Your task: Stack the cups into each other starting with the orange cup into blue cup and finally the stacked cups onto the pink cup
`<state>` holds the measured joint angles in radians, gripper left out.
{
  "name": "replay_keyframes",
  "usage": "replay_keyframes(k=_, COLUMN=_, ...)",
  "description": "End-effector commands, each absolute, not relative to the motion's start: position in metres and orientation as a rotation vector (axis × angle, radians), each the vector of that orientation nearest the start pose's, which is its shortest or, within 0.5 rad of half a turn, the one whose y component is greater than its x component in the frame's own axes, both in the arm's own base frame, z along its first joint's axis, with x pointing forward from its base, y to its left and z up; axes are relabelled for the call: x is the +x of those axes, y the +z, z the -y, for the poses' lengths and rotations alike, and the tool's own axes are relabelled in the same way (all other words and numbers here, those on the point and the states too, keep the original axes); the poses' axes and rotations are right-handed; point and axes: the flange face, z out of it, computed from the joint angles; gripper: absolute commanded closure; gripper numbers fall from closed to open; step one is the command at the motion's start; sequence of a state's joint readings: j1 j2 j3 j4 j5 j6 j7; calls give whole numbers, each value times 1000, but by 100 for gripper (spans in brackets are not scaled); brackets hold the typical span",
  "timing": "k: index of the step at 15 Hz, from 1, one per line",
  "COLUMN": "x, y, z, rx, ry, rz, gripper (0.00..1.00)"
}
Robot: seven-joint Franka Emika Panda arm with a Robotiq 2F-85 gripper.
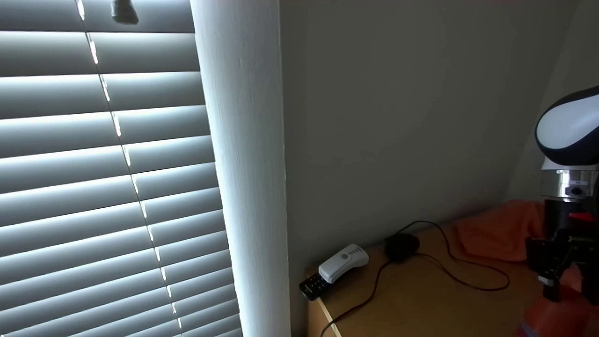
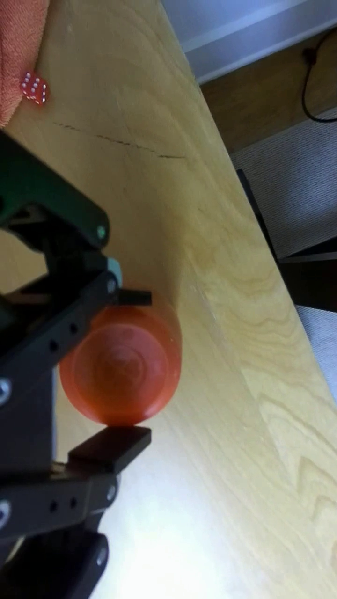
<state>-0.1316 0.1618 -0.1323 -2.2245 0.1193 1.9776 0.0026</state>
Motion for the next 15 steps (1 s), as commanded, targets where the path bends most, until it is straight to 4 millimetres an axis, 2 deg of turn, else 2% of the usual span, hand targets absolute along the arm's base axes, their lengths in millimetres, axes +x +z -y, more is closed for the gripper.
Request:
replay_keyframes(k=1, x=479, y=258, z=135, rx=-2914, ry=604, rz=-567, gripper=61)
replay_keyframes(k=3, x=478, y=247, z=139, rx=-2905, ry=625, rz=-593, gripper=61)
replay_keyframes(k=8, x=481, y=248, z=144, rx=-2900, ry=614, rz=-638, gripper=61)
replay_keyframes(k=9, x=481, y=252, z=145, rx=-2898, ry=599, rz=-662, gripper=11)
replay_keyframes(k=10, x=480, y=260, z=143, rx=-2888, ry=595, rz=-667, gripper=10)
replay_keyframes(k=11, x=477, y=270, z=143, rx=-2896, ry=571, rz=-692, gripper=3)
replay_keyframes(k=12, x=473, y=282, z=142, rx=-2896, ry=558, rz=-696, gripper=1)
replay_keyframes(k=15, x=464, y=321, z=143, rx=-2918, ry=455, rz=-739, gripper=0)
